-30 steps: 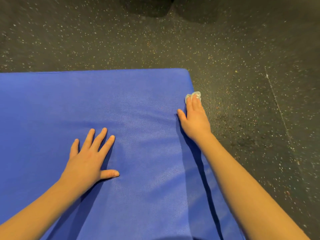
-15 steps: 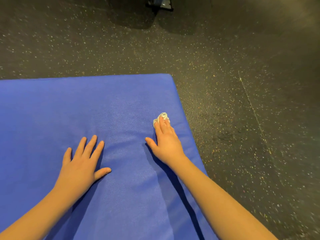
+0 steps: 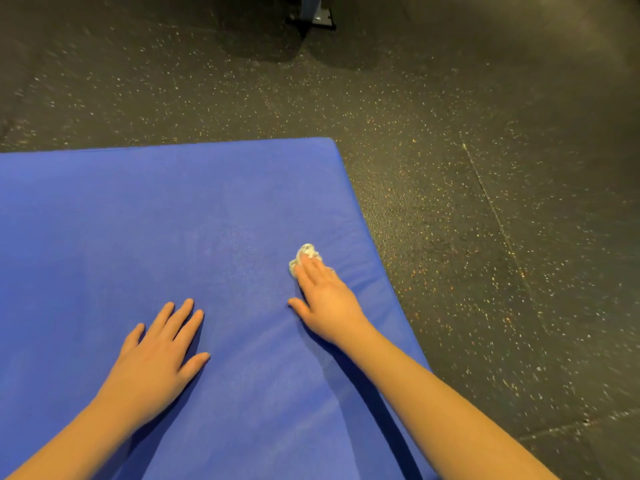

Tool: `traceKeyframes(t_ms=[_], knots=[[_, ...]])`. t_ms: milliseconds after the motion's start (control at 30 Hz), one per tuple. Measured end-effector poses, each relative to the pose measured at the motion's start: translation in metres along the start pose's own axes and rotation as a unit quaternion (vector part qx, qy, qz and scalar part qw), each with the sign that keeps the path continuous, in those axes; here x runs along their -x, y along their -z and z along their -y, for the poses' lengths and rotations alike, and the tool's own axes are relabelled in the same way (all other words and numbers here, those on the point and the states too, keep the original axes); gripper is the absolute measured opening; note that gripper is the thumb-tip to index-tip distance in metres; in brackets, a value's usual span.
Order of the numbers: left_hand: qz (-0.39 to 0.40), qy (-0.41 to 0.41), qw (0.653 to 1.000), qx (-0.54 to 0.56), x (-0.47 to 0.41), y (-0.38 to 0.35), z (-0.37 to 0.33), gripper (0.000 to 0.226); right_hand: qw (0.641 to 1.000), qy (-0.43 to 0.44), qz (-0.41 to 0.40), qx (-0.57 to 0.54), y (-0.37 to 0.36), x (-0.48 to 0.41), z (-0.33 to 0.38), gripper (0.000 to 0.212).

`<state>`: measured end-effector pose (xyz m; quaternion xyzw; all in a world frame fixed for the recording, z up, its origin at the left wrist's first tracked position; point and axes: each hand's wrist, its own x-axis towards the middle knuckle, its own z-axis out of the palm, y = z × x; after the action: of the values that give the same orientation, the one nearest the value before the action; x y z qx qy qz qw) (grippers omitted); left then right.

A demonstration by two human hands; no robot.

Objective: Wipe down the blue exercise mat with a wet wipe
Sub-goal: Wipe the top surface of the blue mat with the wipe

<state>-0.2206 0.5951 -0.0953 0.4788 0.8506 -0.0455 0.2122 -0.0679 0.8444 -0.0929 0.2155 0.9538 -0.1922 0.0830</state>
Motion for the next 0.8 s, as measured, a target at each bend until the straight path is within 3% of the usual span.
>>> traceKeyframes(t_ms=[67, 133, 200, 300, 400, 500, 667, 800], knots=[[0.0, 0.018, 0.999, 0.03, 0.01, -0.001, -0.005, 0.089, 0.997, -0.079, -0.022, -0.013, -0.004, 0.006, -0.001, 0.067], [0.012, 0.03, 0.998, 0.061, 0.021, -0.002, -0.012, 0.098, 0.994, -0.095, -0.014, -0.043, -0.011, 0.018, 0.013, 0.07], [0.011, 0.039, 0.997, 0.072, 0.031, -0.002, -0.018, 0.097, 0.997, -0.024, 0.024, -0.067, -0.018, 0.038, 0.033, 0.07], [0.018, 0.046, 0.996, 0.072, 0.046, -0.002, -0.025, 0.078, 0.996, 0.066, 0.056, -0.034, -0.022, 0.063, 0.037, 0.064], [0.027, 0.053, 0.996, 0.067, 0.057, -0.002, -0.03, 0.067, 0.999, -0.031, 0.0, -0.022, -0.019, 0.063, 0.021, 0.061], [0.031, 0.058, 0.996, 0.068, 0.064, -0.005, -0.033, 0.068, 0.992, -0.122, -0.004, -0.025, -0.021, 0.072, 0.026, 0.063], [0.019, 0.062, 0.993, 0.095, 0.078, -0.015, -0.033, 0.08, 0.995, 0.034, 0.065, -0.064, -0.021, 0.127, 0.053, 0.054], [0.015, 0.051, 0.993, 0.106, 0.087, -0.017, -0.032, 0.095, 0.998, -0.036, 0.035, -0.044, -0.016, 0.139, 0.032, 0.052]])
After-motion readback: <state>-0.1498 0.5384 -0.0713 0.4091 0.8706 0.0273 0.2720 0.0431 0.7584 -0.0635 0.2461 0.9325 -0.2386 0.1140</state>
